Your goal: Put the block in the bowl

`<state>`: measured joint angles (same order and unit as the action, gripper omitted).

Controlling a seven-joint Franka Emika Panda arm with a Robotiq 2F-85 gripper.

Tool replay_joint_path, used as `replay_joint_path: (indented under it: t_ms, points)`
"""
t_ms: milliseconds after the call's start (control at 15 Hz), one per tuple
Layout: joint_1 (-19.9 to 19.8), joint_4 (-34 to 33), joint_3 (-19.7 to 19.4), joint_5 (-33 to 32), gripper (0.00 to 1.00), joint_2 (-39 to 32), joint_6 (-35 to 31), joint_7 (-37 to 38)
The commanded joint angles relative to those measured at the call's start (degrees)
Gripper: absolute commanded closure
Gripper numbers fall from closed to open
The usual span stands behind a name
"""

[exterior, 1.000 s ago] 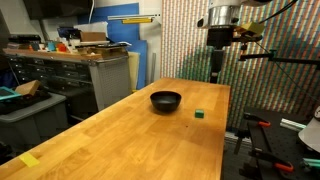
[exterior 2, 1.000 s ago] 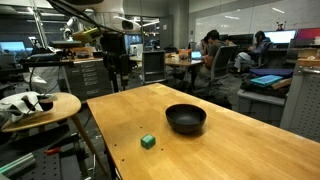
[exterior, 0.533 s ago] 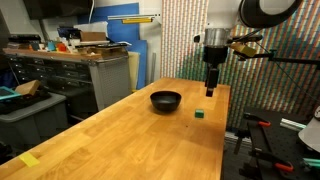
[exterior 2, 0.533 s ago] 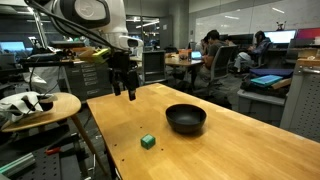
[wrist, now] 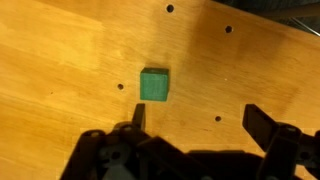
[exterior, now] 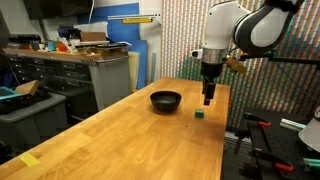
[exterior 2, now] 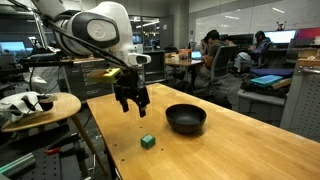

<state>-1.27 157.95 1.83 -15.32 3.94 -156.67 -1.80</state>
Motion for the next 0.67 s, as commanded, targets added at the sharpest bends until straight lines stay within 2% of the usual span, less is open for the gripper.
replay_joint_path:
  t_ms: [0, 267, 600]
  points:
    - [-1.8, 0.0, -1.9, -4.2, 0.00, -4.6, -6.8, 2.2]
    - [-2.4, 0.0, -4.5, -6.6, 0.00, -10.1, -15.0, 3.0]
    - [-1.1, -1.3, -7.9, -7.6, 0.00, -17.3, -22.5, 2.5]
